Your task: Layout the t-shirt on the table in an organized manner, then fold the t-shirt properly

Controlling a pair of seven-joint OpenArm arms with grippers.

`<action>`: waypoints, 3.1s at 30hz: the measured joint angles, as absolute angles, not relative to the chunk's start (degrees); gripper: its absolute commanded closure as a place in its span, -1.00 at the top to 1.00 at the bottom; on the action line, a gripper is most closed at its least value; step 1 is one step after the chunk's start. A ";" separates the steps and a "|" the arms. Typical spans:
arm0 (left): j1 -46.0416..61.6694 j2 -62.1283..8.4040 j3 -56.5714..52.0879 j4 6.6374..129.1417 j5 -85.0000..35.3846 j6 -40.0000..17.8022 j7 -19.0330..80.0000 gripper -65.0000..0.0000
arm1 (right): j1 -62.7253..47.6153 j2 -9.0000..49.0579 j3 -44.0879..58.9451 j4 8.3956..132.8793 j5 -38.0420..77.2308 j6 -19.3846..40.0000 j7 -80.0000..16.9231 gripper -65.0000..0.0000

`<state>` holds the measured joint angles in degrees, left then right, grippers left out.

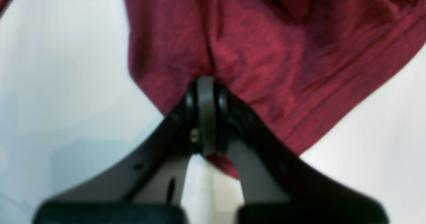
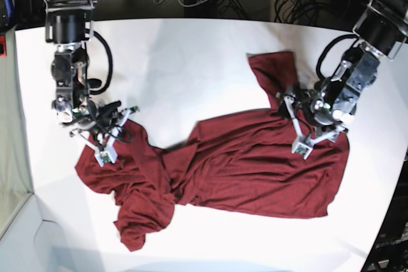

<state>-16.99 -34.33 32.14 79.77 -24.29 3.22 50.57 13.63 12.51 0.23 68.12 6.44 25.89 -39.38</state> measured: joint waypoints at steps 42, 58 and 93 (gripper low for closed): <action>-14.76 -34.76 25.32 85.06 -31.00 3.05 50.87 0.34 | 0.91 20.71 17.23 85.84 4.29 25.69 -43.33 -1.00; -17.47 -25.69 24.12 62.74 -9.43 3.95 33.82 -0.33 | -2.33 20.25 16.32 85.82 4.51 25.69 -43.07 -1.00; -18.55 -31.33 11.70 66.70 -13.08 3.22 34.50 -0.34 | 0.12 15.77 14.17 86.89 4.54 25.65 -41.43 -1.00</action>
